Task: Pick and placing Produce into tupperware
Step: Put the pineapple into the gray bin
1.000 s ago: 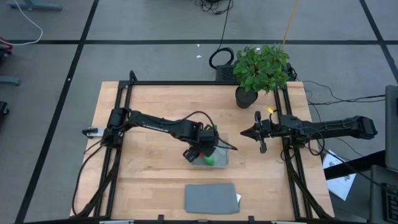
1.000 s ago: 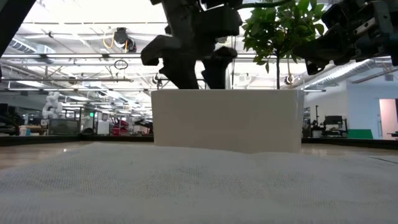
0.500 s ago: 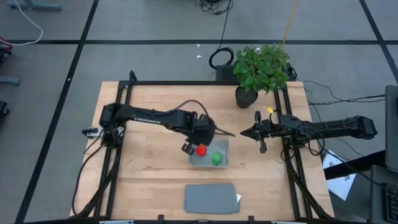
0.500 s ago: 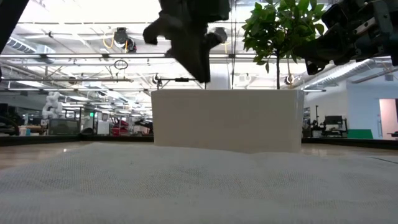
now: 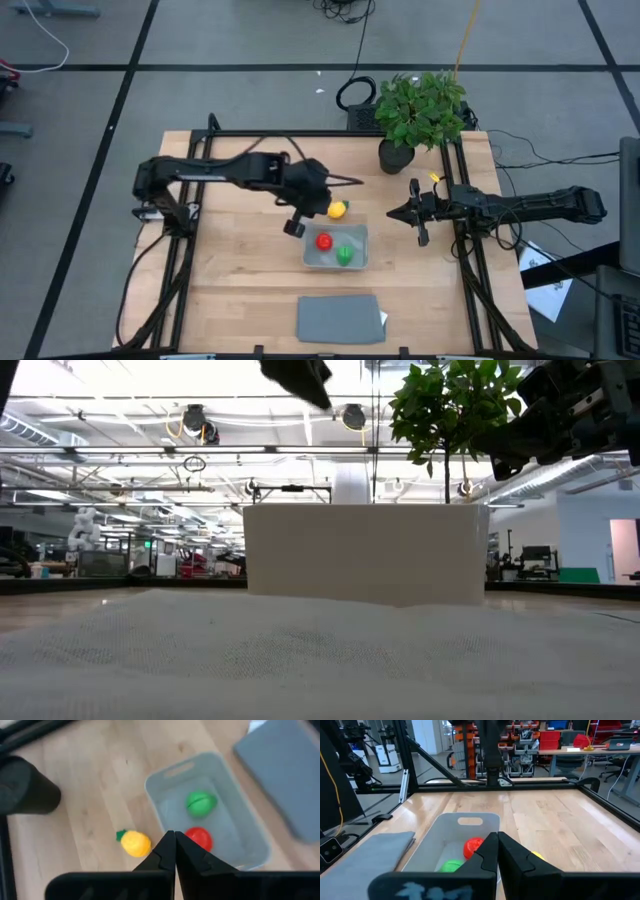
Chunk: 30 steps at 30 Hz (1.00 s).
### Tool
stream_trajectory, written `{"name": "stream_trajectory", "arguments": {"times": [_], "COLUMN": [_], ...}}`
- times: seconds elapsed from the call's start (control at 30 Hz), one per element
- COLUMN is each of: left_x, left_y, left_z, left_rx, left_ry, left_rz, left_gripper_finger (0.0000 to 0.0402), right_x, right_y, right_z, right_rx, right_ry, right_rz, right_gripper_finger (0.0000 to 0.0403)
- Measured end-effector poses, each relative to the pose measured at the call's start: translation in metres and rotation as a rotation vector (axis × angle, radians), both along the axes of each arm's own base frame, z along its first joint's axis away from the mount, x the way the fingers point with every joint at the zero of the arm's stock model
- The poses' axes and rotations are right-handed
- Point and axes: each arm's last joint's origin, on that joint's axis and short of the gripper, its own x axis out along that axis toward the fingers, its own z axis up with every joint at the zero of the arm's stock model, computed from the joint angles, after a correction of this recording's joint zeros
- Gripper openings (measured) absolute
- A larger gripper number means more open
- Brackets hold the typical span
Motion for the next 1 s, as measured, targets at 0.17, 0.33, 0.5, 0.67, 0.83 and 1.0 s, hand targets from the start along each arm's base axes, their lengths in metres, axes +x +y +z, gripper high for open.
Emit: {"name": "stream_trajectory", "arguments": {"times": [0.17, 0.33, 0.5, 0.67, 0.83, 1.0], "left_x": [-0.022, -0.045, -0.069, -0.092, -0.12, -0.144], "left_y": [-0.004, -0.003, 0.0, 0.002, 0.008, 0.019], "left_z": [0.029, 0.052, 0.07, 0.071, 0.052, 0.007], "left_rx": [-0.021, 0.013, 0.037, 0.02, -0.012, -0.071], "left_ry": [-0.073, -0.13, -0.205, -0.329, -0.473, -0.564], "left_rz": [0.047, 0.144, 0.243, 0.302, 0.361, 0.455], "left_gripper_finger": [0.0003, 0.0001, 0.0004, 0.0003, 0.0001, 0.0006], "right_x": [0.0, 0.0, 0.0, 0.0, 0.0, 0.0], "right_y": [0.0, 0.0, 0.0, 0.0, 0.0, 0.0], "right_z": [0.0, 0.0, 0.0, 0.0, 0.0, 0.0], "right_rx": [0.0, 0.0, 0.0, 0.0, 0.0, 0.003], "right_ry": [0.002, 0.001, 0.001, 0.001, 0.001, 0.0], "right_rz": [0.0, 0.0, 0.0, 0.0, 0.002, 0.004], "right_gripper_finger": [0.0, 0.0, 0.0, 0.0, 0.0, 0.0]}}
